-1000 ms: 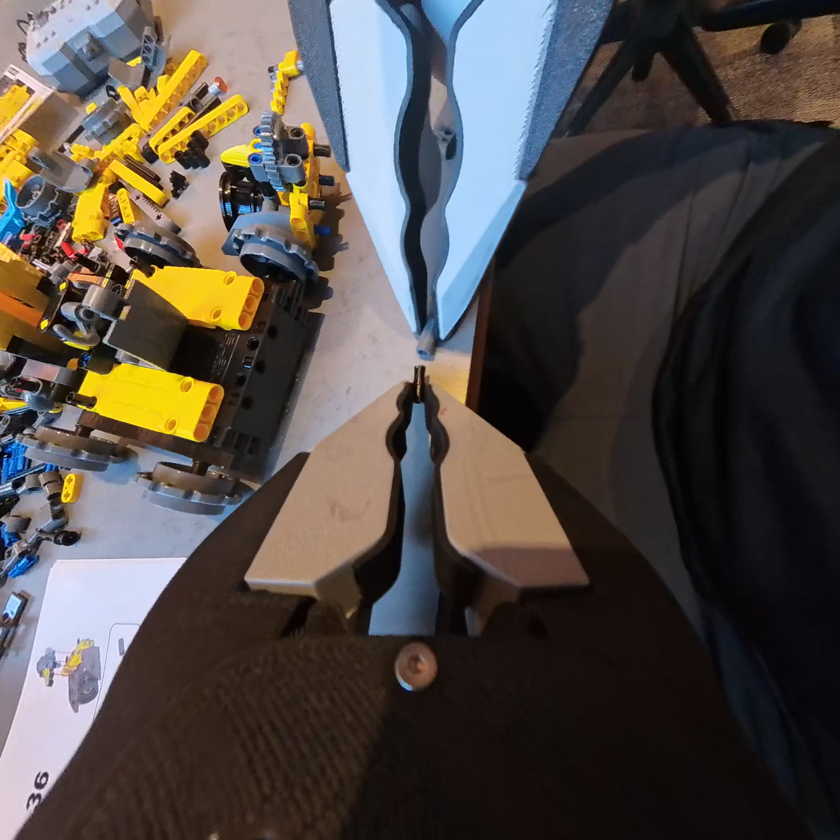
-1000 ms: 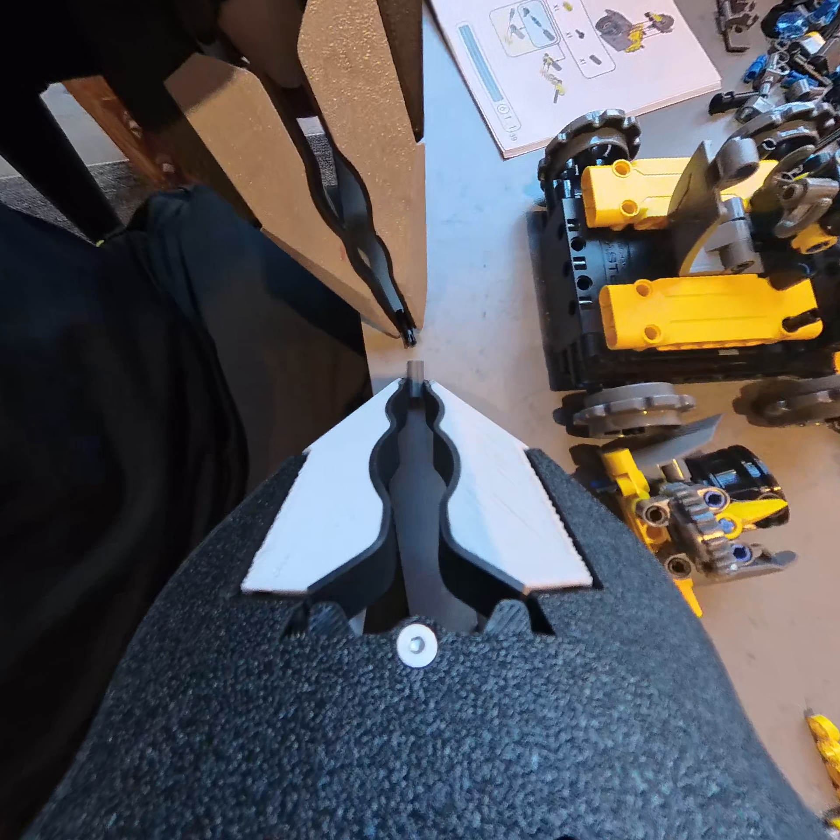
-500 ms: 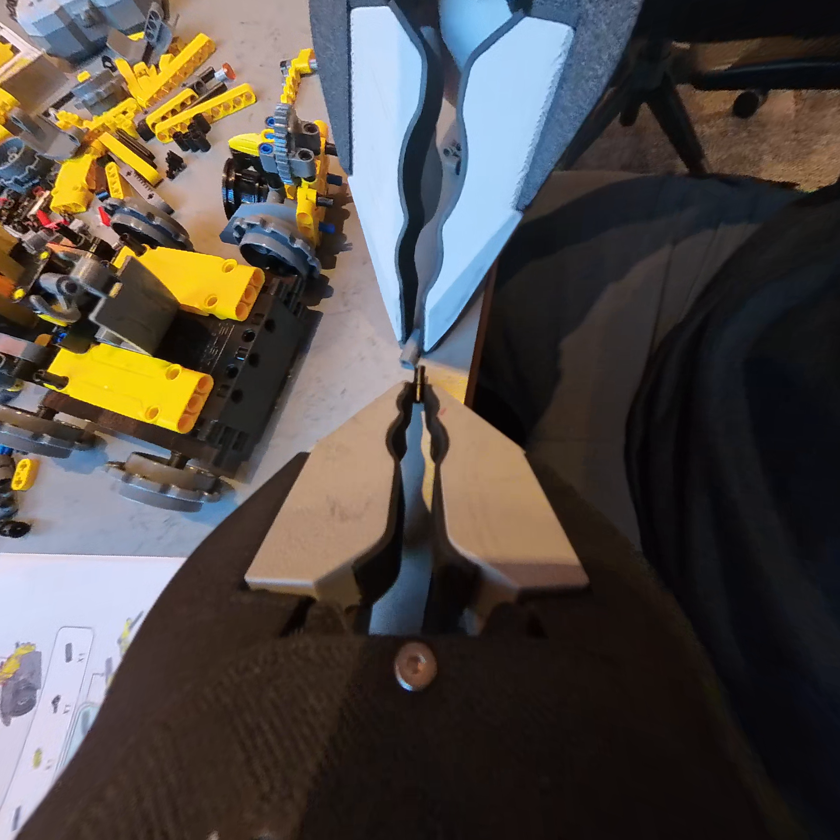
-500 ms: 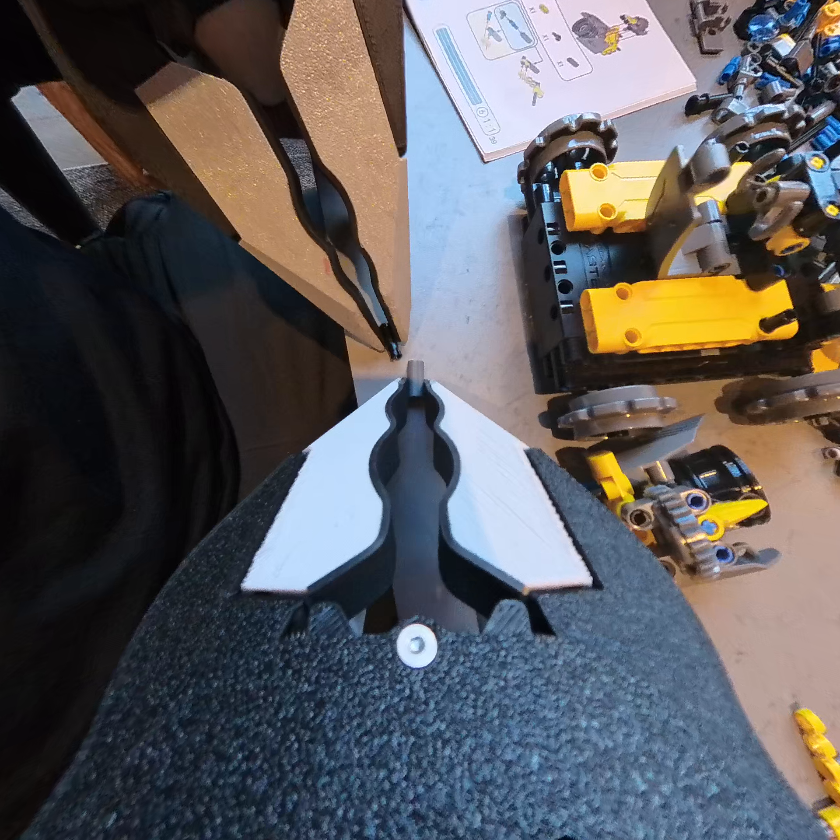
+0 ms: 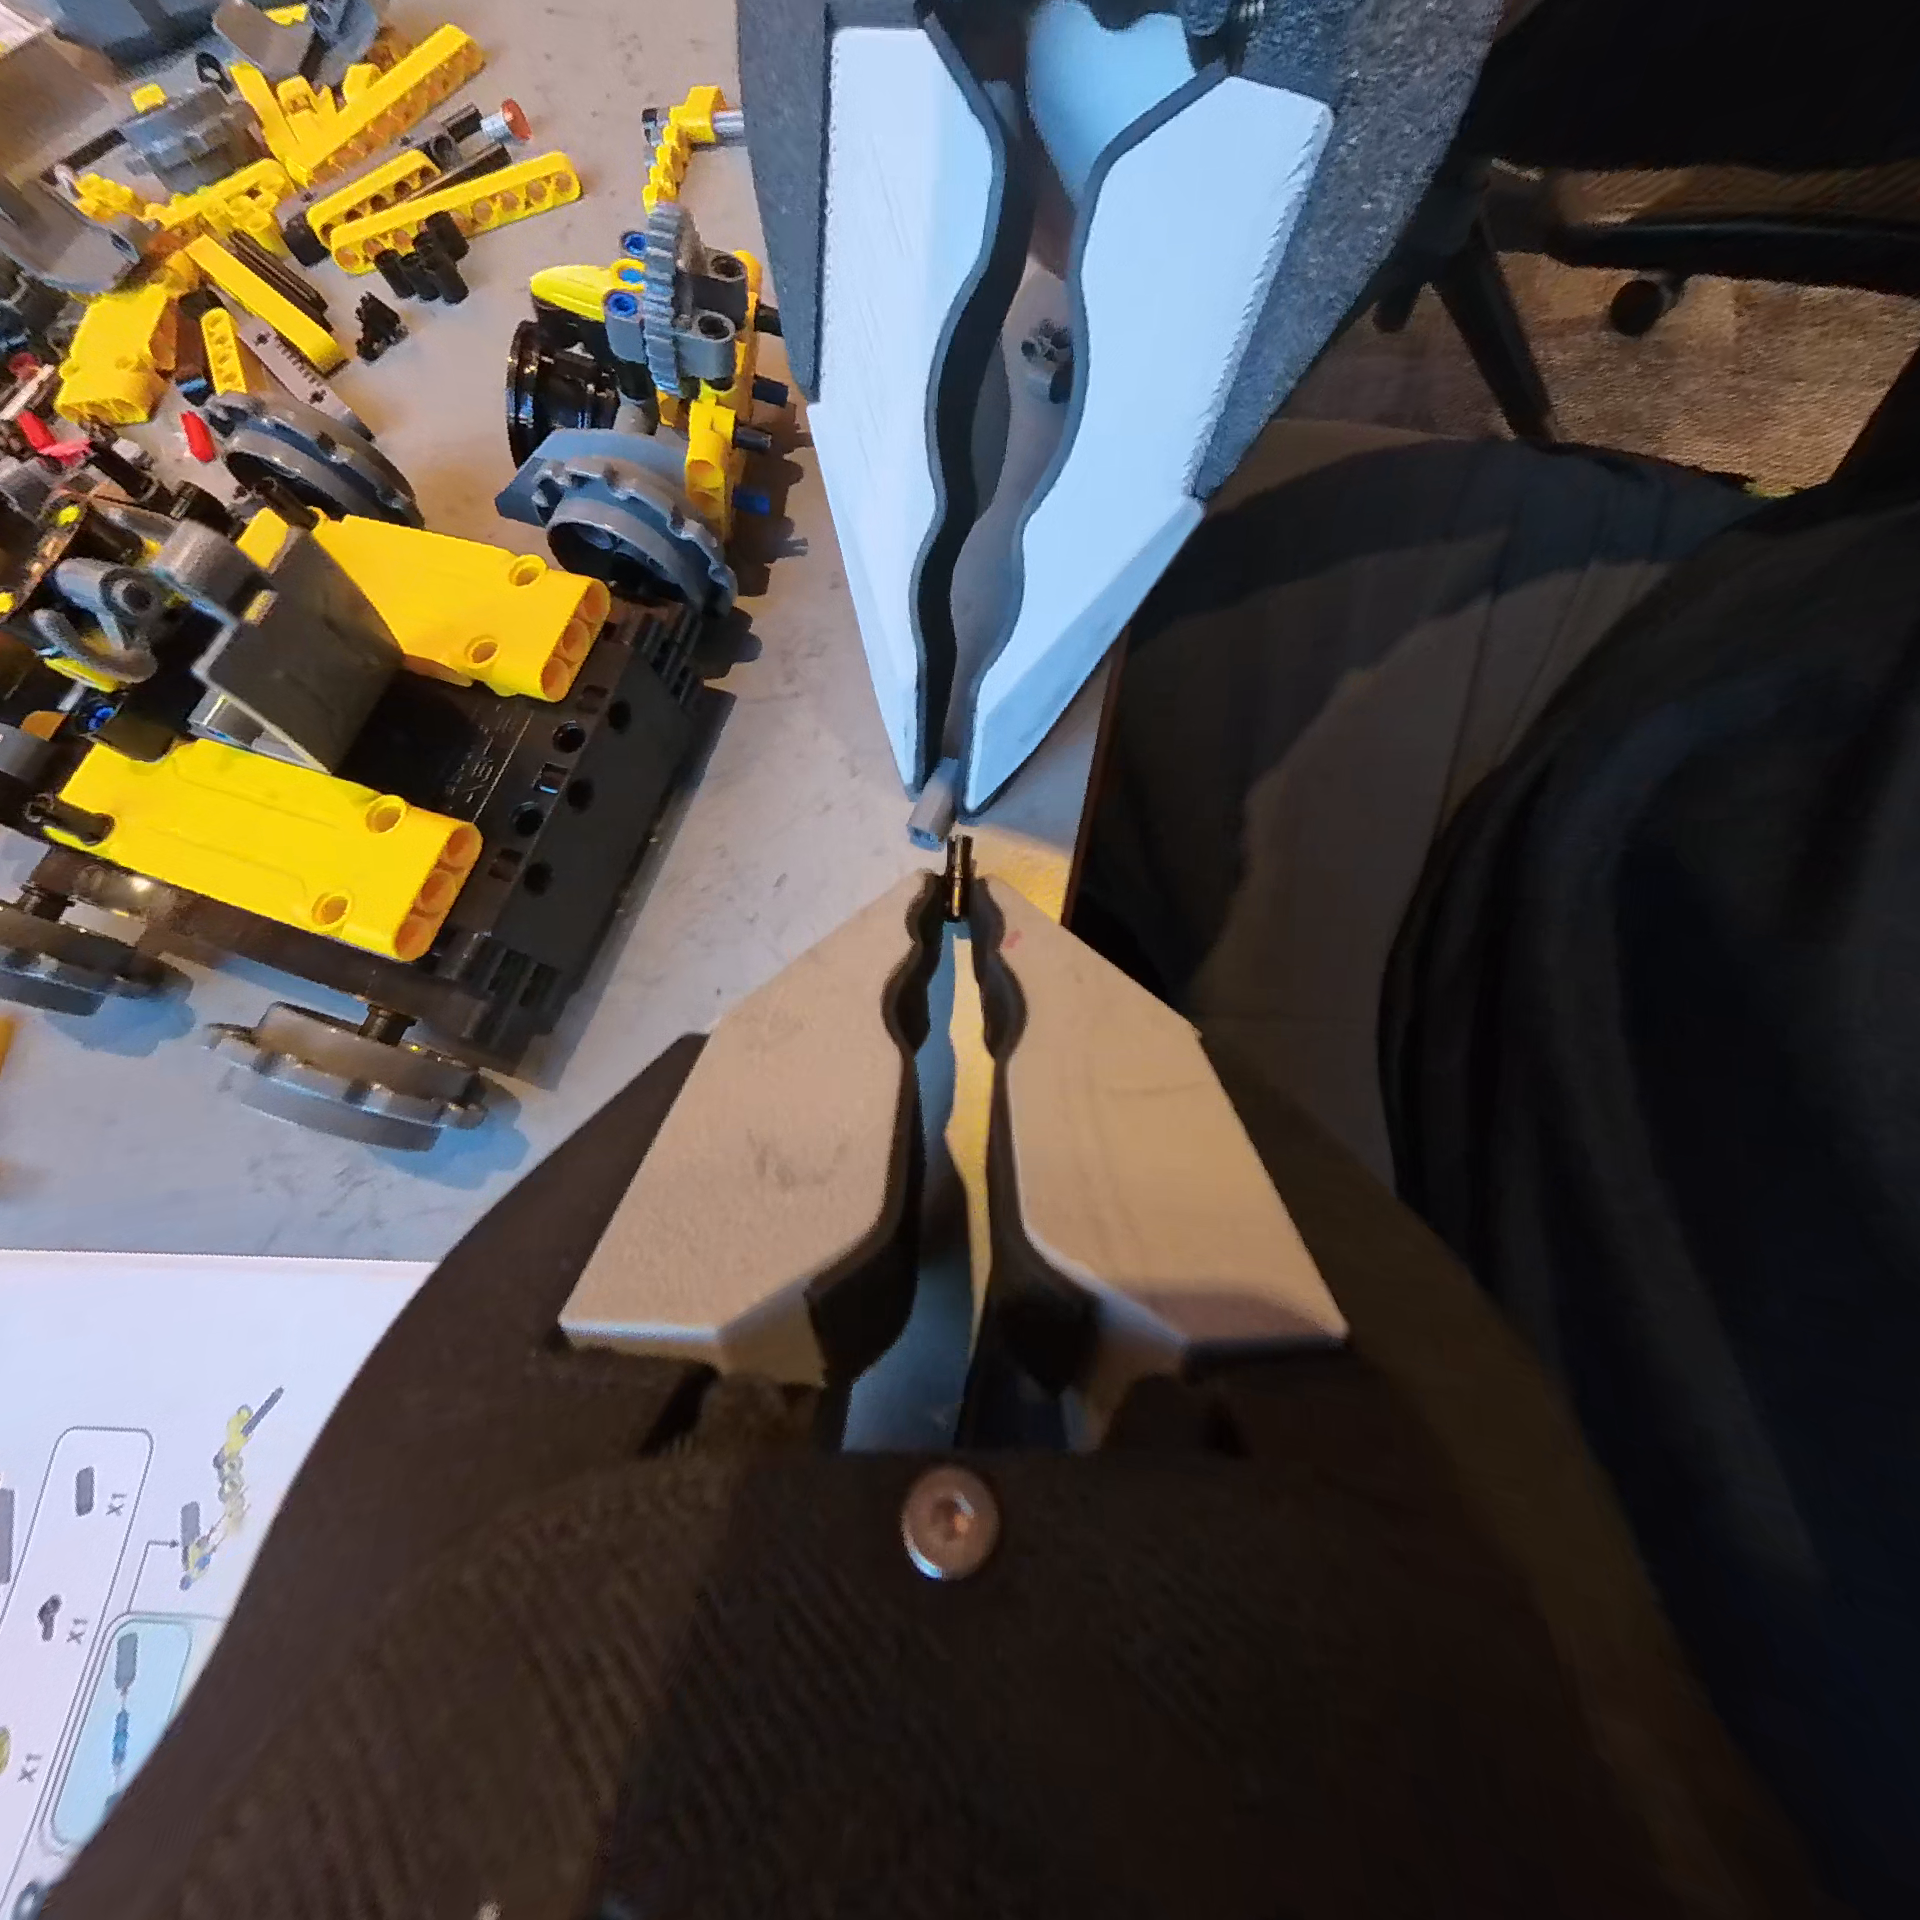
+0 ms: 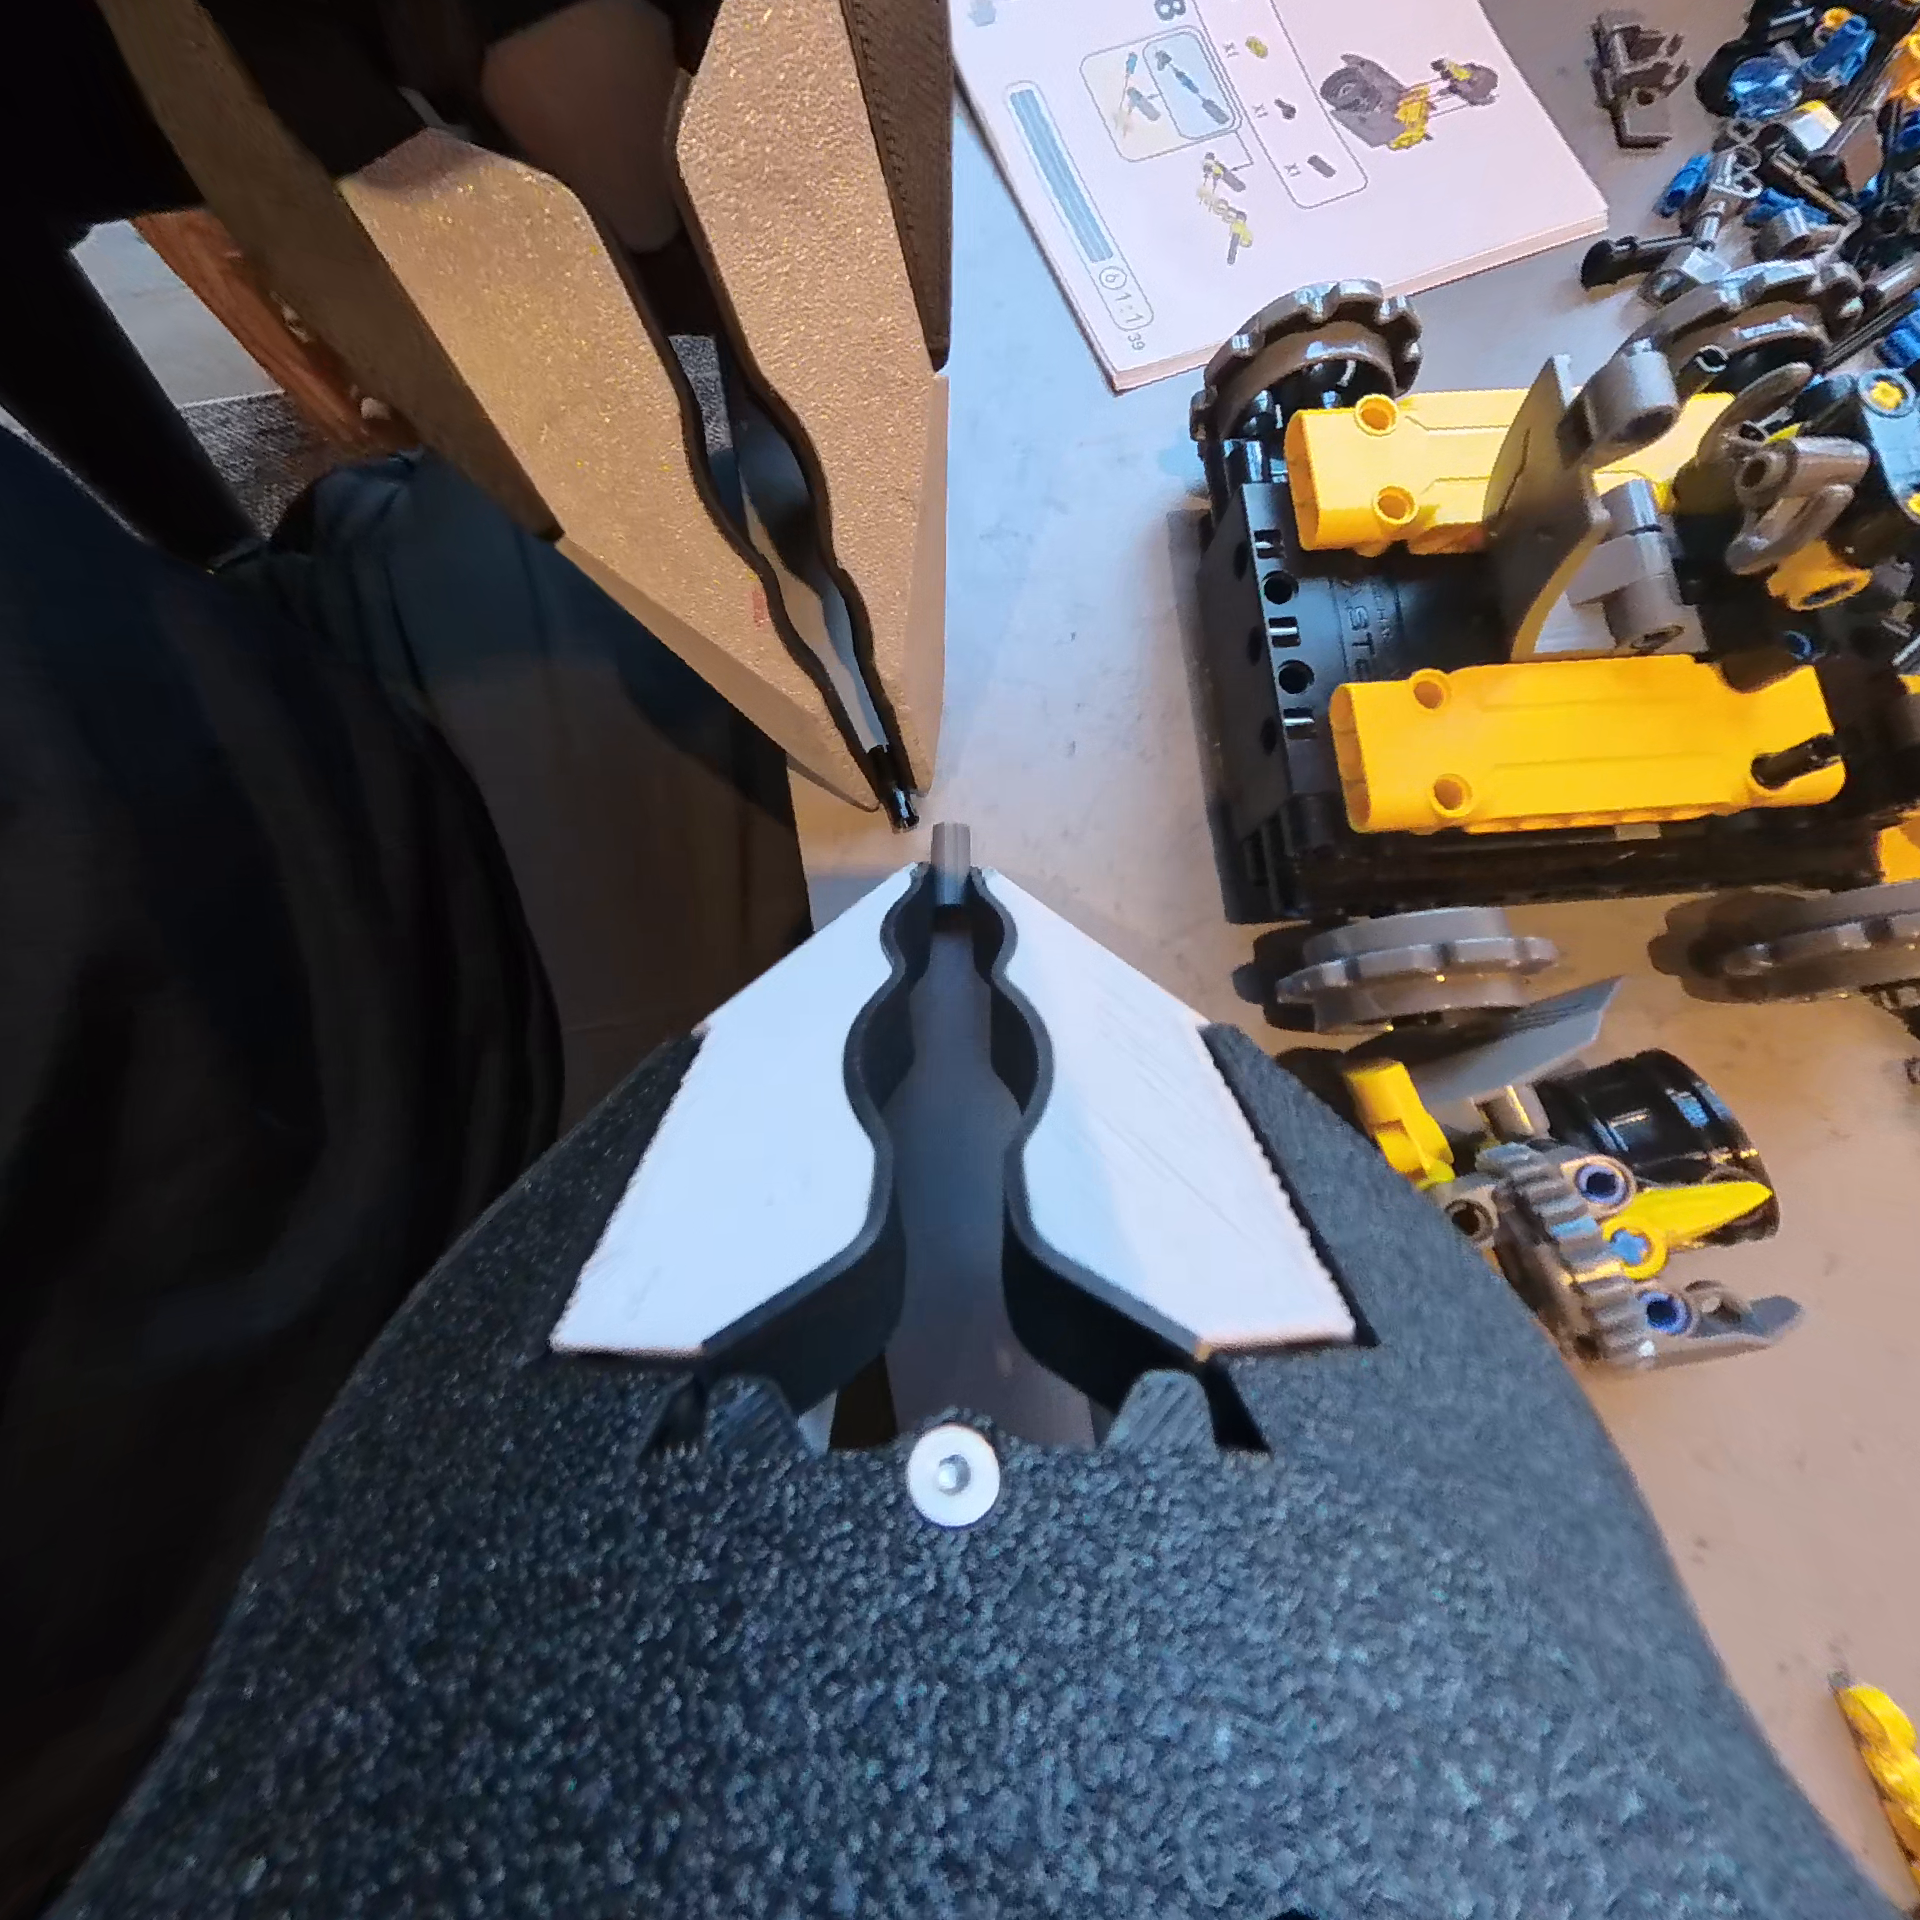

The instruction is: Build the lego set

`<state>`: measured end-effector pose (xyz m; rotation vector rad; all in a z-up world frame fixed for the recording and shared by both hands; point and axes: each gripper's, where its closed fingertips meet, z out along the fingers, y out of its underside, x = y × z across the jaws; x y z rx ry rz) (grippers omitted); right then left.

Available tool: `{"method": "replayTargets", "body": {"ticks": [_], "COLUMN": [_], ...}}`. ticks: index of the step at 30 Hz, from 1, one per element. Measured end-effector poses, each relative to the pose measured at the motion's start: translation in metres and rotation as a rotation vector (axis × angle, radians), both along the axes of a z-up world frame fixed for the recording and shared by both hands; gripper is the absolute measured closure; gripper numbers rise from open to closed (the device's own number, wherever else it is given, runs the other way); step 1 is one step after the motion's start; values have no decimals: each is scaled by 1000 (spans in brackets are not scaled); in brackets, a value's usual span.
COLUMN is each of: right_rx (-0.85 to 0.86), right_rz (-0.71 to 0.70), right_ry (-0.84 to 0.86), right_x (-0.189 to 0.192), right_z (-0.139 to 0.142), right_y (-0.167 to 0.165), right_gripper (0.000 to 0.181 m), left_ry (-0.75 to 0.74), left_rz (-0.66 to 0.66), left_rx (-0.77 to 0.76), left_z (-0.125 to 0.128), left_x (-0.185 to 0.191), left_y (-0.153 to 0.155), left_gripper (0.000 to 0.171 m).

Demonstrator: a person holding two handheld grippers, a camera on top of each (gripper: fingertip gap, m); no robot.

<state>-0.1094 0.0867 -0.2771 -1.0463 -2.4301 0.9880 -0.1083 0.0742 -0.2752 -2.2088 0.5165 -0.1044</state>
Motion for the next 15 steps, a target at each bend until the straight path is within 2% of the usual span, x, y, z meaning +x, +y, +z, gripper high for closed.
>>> {"method": "replayTargets", "body": {"ticks": [7,15], "right_rx": [19,17], "right_rz": [0,48], "right_ry": [37,48], "right_x": [-1,2], "right_z": [0,2], "right_y": [-1,-2], "right_gripper": [175,175], "left_ry": [-69,-73], "left_rz": [12,22], "left_rx": [18,-3], "left_z": [7,4], "left_x": [-2,-3], "left_y": [1,1], "left_gripper": [169,169]}}
